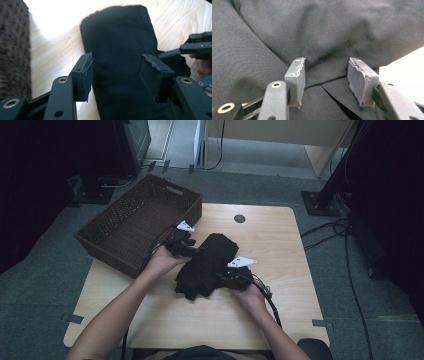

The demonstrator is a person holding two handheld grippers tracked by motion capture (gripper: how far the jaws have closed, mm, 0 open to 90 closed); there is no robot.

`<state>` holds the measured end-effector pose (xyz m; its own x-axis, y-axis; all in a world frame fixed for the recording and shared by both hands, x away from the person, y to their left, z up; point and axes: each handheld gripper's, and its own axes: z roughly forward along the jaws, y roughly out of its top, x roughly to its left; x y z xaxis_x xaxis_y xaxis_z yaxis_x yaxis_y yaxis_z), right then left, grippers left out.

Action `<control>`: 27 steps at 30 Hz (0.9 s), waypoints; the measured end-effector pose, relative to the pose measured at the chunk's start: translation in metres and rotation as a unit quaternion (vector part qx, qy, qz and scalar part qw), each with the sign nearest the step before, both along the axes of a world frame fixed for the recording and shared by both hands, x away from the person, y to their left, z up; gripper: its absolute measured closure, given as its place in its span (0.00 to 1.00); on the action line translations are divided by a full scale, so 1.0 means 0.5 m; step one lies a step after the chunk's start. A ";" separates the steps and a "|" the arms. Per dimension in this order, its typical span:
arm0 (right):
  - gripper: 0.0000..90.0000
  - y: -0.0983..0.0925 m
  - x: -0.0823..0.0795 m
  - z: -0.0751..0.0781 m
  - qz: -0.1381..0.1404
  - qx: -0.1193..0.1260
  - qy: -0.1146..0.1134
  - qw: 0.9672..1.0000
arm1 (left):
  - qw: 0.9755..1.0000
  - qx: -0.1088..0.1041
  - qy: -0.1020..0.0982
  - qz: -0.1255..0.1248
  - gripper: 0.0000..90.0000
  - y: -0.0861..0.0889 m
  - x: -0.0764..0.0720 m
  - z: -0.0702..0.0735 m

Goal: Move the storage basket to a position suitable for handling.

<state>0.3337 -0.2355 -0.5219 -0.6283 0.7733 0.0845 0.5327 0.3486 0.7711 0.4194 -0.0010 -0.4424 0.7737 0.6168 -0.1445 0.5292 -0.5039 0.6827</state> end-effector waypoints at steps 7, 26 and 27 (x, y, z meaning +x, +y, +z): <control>0.54 0.000 0.000 0.000 0.000 0.000 -0.001 1.000 | 1.000 0.014 0.014 -0.007 0.46 -0.019 -0.003 -0.028; 0.54 0.009 0.002 0.000 -0.007 -0.004 -0.003 1.000 | 1.000 0.011 0.021 -0.004 0.22 -0.036 -0.005 -0.080; 0.54 0.009 0.002 0.000 -0.007 -0.004 -0.003 1.000 | 1.000 0.010 0.022 -0.004 0.21 -0.035 -0.003 -0.083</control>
